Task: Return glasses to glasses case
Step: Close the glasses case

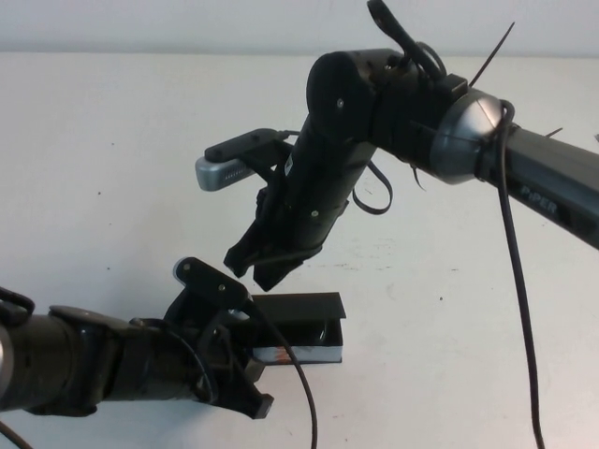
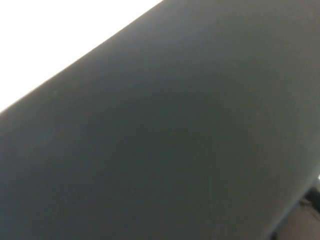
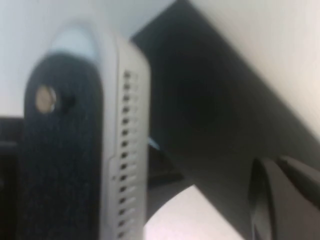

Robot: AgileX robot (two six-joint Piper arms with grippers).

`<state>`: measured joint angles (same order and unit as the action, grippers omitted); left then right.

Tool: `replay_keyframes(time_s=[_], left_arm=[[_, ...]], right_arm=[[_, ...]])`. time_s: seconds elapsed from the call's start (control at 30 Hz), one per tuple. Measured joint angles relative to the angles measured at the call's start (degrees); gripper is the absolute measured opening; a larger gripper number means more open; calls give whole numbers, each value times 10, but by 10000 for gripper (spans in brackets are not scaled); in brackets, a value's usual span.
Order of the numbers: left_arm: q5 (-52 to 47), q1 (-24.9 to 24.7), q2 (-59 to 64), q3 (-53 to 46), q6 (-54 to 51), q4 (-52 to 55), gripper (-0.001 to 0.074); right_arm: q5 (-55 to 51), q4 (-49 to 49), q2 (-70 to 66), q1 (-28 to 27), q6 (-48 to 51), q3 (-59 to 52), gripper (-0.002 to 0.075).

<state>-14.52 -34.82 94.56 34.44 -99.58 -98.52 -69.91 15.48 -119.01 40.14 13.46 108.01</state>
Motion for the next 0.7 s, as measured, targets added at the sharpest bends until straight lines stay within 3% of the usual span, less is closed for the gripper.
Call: replay_keyframes(time_s=[0.5, 0.7], left_arm=[[-16, 0, -55, -50, 23, 0, -1], [-5, 0, -118, -88, 24, 0, -1]], right_arm=[[-6, -26, 22, -69, -13, 48, -13], [-6, -19, 67, -67, -15, -11, -13]])
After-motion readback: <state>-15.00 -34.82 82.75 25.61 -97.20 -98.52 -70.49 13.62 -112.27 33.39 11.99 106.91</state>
